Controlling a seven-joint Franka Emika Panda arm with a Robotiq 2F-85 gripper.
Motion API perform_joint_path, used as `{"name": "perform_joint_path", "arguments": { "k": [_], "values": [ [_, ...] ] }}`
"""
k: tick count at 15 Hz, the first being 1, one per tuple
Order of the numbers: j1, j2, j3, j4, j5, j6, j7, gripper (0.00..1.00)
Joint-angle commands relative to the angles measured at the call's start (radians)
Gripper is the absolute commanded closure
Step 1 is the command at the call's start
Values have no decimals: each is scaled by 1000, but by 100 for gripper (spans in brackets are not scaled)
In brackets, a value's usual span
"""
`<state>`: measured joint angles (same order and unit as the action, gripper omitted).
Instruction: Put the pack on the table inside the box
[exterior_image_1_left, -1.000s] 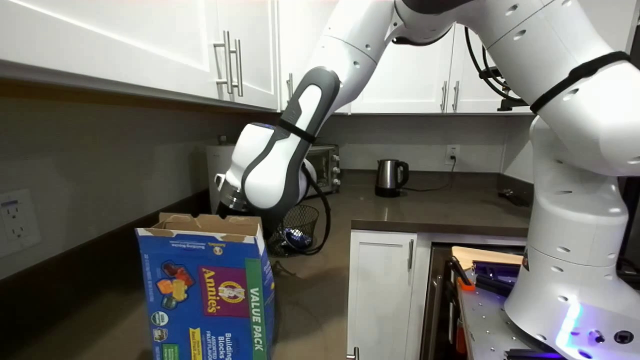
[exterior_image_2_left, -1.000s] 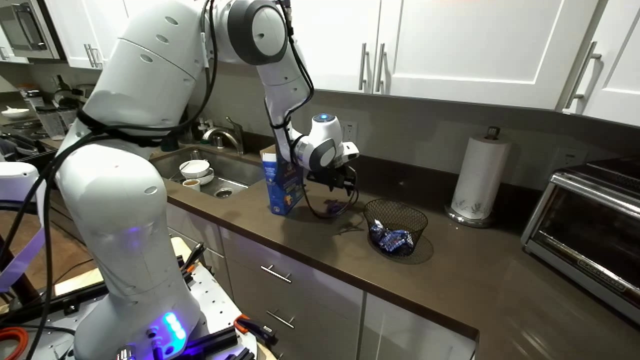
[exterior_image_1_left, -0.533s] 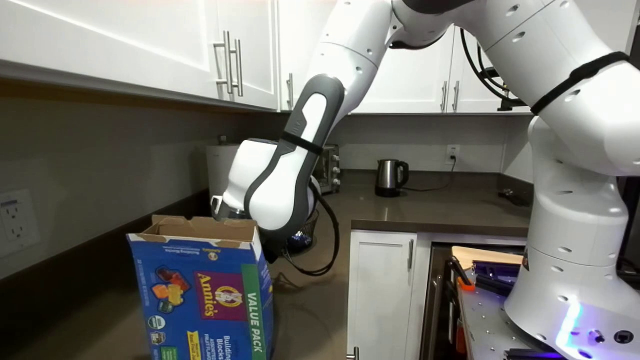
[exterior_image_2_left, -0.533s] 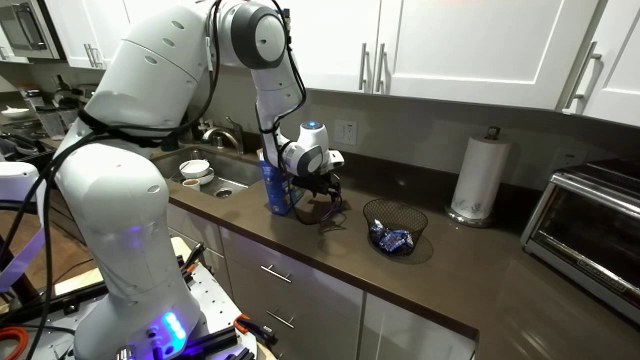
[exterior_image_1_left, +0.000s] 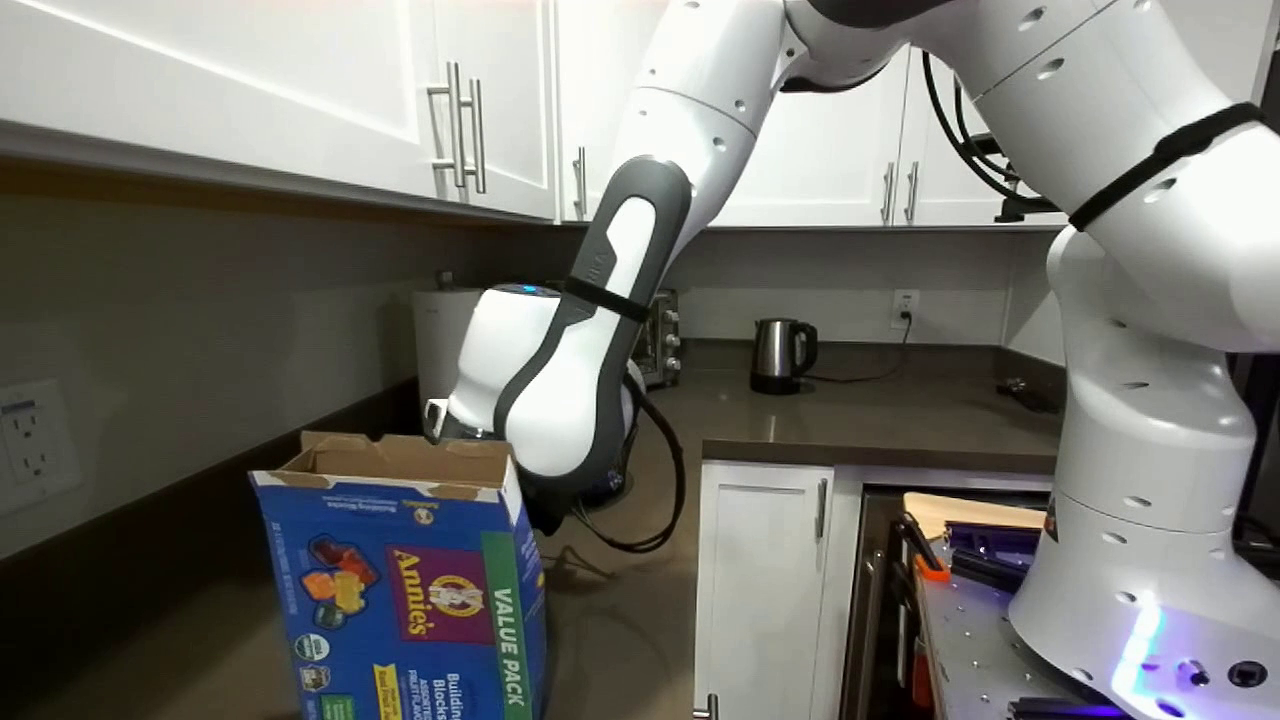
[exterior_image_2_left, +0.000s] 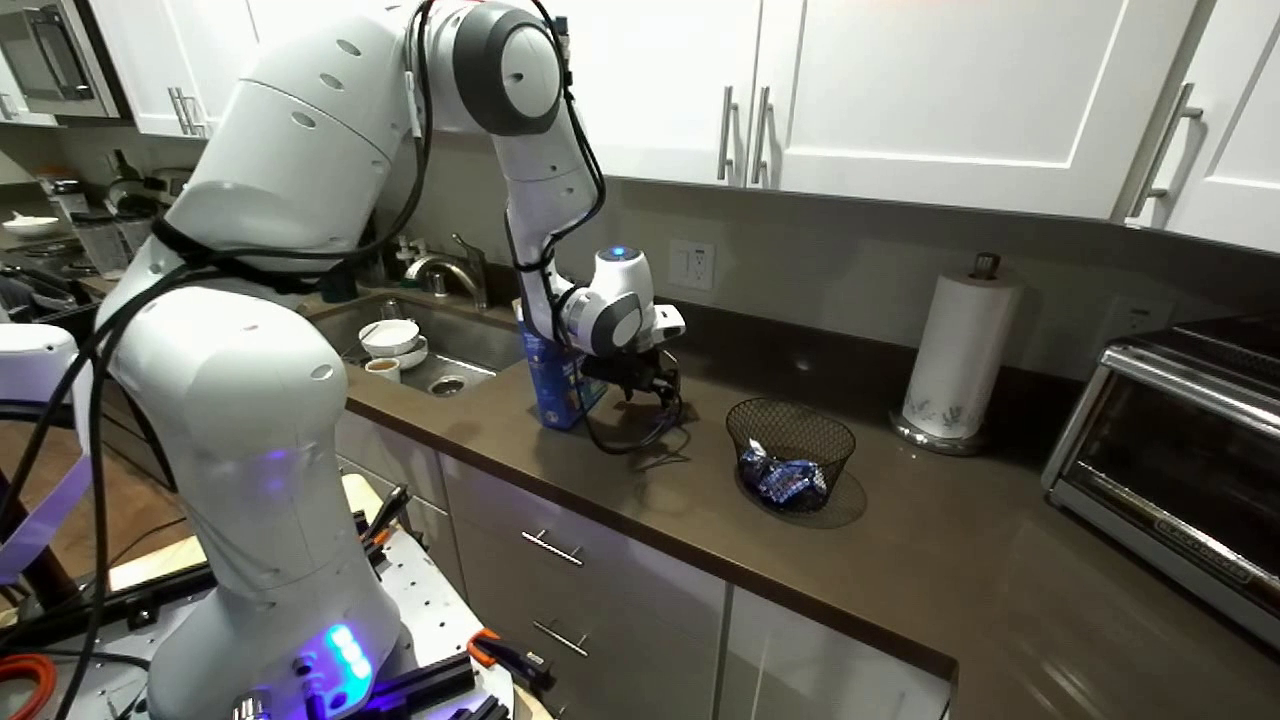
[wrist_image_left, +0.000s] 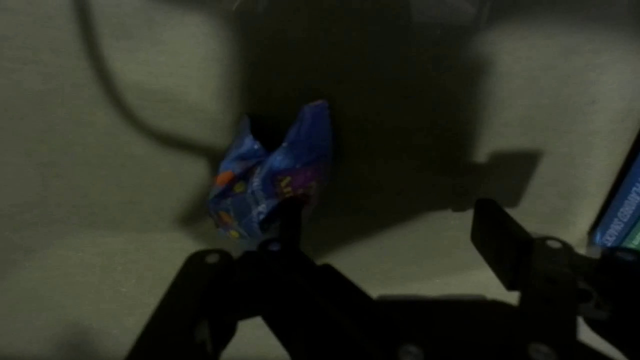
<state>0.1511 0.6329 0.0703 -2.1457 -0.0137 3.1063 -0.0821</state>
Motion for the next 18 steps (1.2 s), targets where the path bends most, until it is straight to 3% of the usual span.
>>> {"name": "perform_joint_path", "arguments": {
  "k": [1, 6, 18],
  "values": [
    [42, -24, -38, -25, -15, 12, 45, 0],
    [4, -68, -41, -6, -21, -24, 23, 0],
    [-9, -86, -56, 0, -20, -126, 29, 0]
  ]
}}
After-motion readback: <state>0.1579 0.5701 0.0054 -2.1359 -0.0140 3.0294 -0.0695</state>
